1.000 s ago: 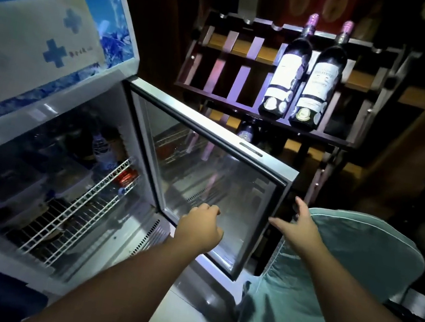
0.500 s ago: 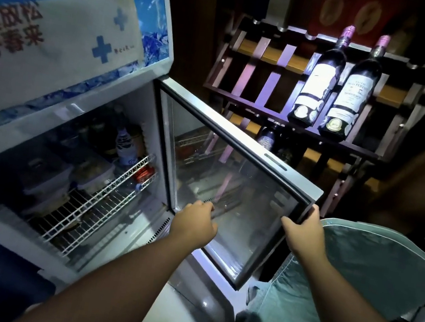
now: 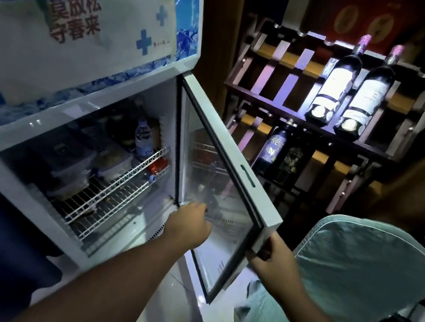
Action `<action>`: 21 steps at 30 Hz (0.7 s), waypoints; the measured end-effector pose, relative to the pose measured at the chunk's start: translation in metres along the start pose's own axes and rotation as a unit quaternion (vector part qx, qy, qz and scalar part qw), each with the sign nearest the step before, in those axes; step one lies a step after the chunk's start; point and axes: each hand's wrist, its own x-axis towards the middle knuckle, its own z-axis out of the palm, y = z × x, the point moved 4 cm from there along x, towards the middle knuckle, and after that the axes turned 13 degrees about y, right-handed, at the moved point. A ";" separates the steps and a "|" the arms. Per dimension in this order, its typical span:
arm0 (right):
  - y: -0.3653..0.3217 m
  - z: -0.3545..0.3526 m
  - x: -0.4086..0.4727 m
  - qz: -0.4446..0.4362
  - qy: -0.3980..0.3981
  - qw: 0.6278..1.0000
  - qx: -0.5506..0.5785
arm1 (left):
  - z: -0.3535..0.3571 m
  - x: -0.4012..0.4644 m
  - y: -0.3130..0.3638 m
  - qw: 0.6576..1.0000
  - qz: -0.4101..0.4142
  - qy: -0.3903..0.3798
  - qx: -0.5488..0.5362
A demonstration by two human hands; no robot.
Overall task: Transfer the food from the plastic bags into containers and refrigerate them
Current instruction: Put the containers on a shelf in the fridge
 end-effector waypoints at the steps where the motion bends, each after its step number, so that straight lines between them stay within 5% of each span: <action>1: -0.006 0.008 -0.007 -0.017 -0.011 1.000 -0.006 | -0.002 -0.006 -0.008 1.000 -0.006 0.003 -0.001; 9: -0.055 0.080 -0.048 -0.145 -0.115 0.983 -0.014 | -0.033 -0.061 -0.102 0.993 -0.109 0.036 -0.002; 21: -0.139 0.206 -0.066 -0.173 -0.186 0.967 -0.035 | -0.088 -0.153 -0.228 0.960 -0.262 0.096 0.030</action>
